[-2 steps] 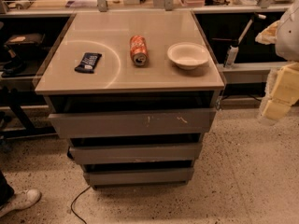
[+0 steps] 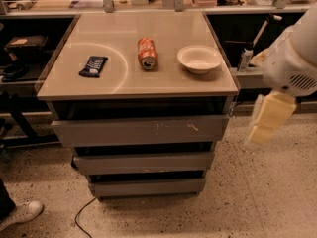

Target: Open top drawer

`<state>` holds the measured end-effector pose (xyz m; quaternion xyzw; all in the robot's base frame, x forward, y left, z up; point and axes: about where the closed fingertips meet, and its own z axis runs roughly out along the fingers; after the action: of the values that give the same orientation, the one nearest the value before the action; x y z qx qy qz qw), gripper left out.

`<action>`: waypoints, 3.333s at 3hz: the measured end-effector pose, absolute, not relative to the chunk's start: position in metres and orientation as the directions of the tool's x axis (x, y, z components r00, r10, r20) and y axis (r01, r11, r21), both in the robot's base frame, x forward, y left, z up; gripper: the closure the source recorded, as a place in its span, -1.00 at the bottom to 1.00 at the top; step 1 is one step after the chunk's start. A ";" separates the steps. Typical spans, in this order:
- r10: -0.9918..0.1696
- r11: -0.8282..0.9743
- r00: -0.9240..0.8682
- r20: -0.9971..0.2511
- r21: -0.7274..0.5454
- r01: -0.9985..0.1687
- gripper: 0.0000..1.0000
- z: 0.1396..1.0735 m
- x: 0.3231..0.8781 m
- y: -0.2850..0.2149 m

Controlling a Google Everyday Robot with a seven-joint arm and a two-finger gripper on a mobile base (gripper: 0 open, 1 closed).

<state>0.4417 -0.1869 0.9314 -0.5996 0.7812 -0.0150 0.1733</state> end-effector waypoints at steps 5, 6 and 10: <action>-0.937 0.204 -0.167 -0.307 -0.092 -0.975 -1.00 0.727 0.501 -0.045; -0.942 0.189 -0.150 -0.299 -0.106 -0.976 -1.00 0.715 0.517 -0.036; -0.947 0.126 -0.088 -0.309 -0.106 -0.986 -1.00 0.670 0.559 0.009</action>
Offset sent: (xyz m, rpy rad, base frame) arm 0.0462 0.1205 -0.1758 0.0886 0.1058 0.0823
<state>0.5590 0.0091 0.6698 -0.6580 0.7346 0.0647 0.1524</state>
